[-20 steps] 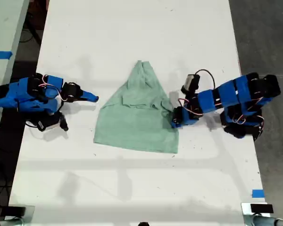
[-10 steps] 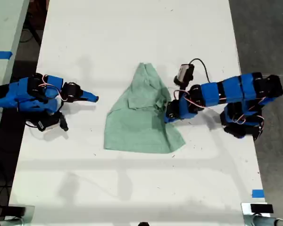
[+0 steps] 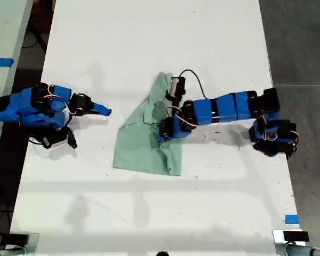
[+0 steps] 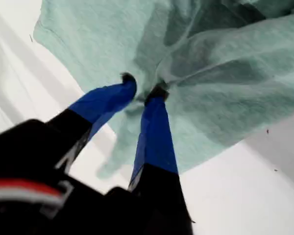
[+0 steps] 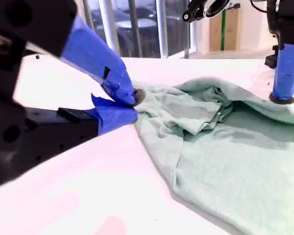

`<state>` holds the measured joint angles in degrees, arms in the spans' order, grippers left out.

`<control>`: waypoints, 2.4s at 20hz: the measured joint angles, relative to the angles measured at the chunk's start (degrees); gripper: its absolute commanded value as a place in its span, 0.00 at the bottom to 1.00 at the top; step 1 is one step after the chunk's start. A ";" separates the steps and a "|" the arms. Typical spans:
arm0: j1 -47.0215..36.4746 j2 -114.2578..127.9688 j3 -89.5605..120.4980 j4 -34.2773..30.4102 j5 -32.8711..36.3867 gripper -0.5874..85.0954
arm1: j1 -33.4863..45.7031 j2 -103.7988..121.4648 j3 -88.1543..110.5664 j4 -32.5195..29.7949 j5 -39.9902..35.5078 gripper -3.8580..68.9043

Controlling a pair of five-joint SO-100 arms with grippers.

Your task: Fold t shirt

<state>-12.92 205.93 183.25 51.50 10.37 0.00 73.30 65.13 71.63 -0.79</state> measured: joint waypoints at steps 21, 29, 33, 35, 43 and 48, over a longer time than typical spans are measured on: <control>0.00 0.00 0.00 0.00 0.00 0.00 | 0.09 101.60 109.16 -20.83 9.05 0.02; 0.09 0.09 0.00 0.00 0.00 0.00 | 1.23 126.91 110.04 -1.58 11.43 0.02; 0.09 0.09 0.00 0.00 0.00 0.00 | 1.41 126.91 110.04 -1.58 11.43 0.02; 0.09 0.09 0.00 0.00 0.00 0.00 | 1.67 126.91 110.04 -1.58 11.43 0.02; 0.09 0.18 0.00 0.00 0.00 0.00 | 1.76 126.91 110.04 -1.58 11.43 0.02; 0.09 0.18 0.00 0.00 -0.26 0.00 | 1.76 126.91 110.04 -1.58 11.43 0.02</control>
<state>-12.83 206.10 183.25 51.50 10.11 1.76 200.21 175.17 70.05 10.63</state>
